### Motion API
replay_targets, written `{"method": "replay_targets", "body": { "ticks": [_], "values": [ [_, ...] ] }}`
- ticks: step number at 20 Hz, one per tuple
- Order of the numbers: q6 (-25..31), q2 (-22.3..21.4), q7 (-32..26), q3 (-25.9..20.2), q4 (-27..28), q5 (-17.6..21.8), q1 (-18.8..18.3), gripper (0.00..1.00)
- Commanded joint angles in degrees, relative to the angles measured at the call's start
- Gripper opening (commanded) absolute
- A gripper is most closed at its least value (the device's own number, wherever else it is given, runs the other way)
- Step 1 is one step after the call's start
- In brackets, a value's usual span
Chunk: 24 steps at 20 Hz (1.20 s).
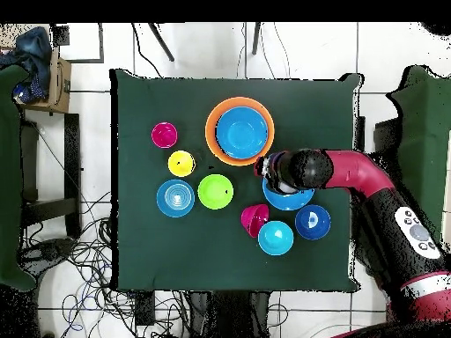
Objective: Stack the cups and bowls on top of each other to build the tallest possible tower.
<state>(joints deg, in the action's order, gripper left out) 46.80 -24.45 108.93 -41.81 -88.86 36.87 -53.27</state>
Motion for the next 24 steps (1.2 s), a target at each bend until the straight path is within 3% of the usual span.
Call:
{"method": "replay_targets", "body": {
  "ticks": [1, 24],
  "values": [
    [3.3, 1.7, -15.1, 1.9, -1.5, 4.2, 0.9, 1.00],
    [0.8, 3.2, -15.5, 2.8, -1.5, 8.8, 0.5, 1.00]
  ]
}}
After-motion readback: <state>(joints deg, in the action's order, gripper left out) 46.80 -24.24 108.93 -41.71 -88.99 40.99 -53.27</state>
